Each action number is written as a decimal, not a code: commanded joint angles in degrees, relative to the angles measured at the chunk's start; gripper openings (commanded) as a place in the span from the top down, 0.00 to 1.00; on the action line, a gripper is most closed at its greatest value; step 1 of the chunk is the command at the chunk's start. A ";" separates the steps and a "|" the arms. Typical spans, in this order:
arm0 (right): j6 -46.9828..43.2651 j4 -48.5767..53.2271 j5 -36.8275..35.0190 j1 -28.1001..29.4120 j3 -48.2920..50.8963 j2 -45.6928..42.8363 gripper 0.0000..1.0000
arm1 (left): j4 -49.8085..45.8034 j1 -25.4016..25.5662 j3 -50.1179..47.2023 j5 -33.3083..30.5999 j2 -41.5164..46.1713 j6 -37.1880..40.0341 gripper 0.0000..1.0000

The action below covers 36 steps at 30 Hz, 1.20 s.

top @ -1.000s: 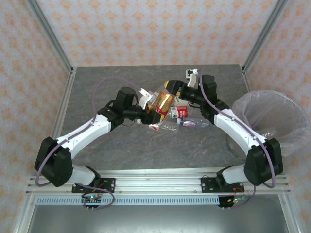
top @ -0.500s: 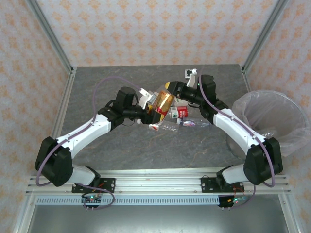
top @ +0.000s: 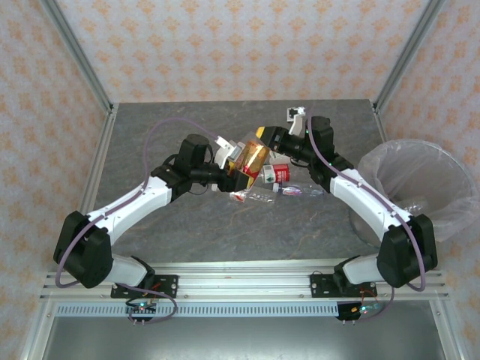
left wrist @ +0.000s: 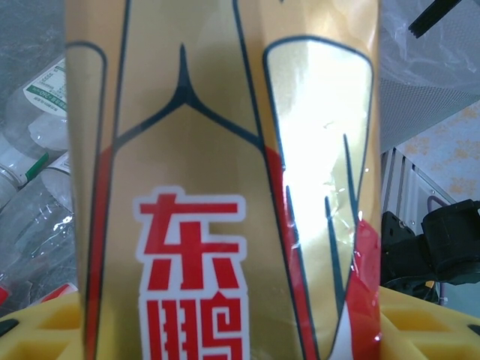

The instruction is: Put the plastic bottles in the bin

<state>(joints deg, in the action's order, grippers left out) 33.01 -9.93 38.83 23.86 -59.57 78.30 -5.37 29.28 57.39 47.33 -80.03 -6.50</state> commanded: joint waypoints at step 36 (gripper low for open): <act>-6.31 6.40 -11.75 0.18 1.43 -4.96 1.00 | 20.68 -1.76 -15.00 -26.55 13.60 -12.27 0.00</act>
<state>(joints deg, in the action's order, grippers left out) 28.91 -4.69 30.00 23.86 -58.06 75.50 10.02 28.29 43.83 25.89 -68.49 -16.19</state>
